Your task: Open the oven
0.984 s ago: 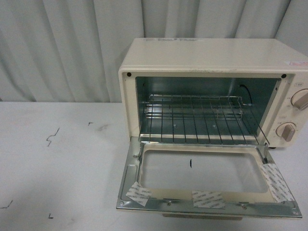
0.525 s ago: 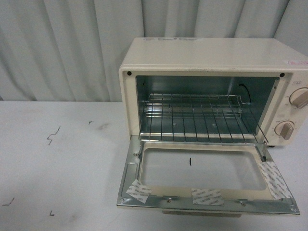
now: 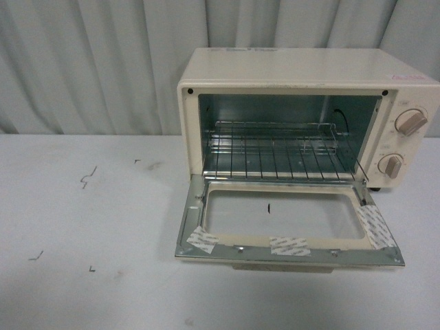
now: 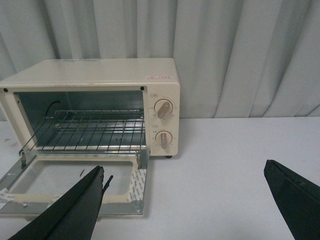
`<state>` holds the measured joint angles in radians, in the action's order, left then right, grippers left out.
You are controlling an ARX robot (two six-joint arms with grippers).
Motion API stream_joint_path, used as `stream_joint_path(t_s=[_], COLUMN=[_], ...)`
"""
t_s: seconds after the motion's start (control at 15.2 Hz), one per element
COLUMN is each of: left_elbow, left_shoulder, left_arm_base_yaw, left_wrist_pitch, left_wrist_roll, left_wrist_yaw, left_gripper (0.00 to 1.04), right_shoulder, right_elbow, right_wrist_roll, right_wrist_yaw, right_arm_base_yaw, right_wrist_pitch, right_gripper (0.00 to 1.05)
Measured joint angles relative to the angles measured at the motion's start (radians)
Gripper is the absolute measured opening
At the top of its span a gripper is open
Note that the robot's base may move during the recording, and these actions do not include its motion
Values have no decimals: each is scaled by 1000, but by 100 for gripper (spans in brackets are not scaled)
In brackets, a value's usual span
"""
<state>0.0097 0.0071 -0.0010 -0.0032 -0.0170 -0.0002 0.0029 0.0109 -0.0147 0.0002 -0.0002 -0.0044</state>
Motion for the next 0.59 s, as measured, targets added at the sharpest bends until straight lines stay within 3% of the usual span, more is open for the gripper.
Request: stream_joint_path(t_s=[0.59], left_elbow=[0], left_shoulder=[0], left_arm_base_yaw=[0], left_wrist_pitch=[0], left_wrist_roll=[0], left_wrist_yaw=[0], left_gripper=[98], right_shoulder=[0], right_elbow=[0], right_wrist_roll=[0], right_wrist_yaw=[0], right_arm_base_yaw=[0], right_wrist_pitch=[0], right_gripper=[98])
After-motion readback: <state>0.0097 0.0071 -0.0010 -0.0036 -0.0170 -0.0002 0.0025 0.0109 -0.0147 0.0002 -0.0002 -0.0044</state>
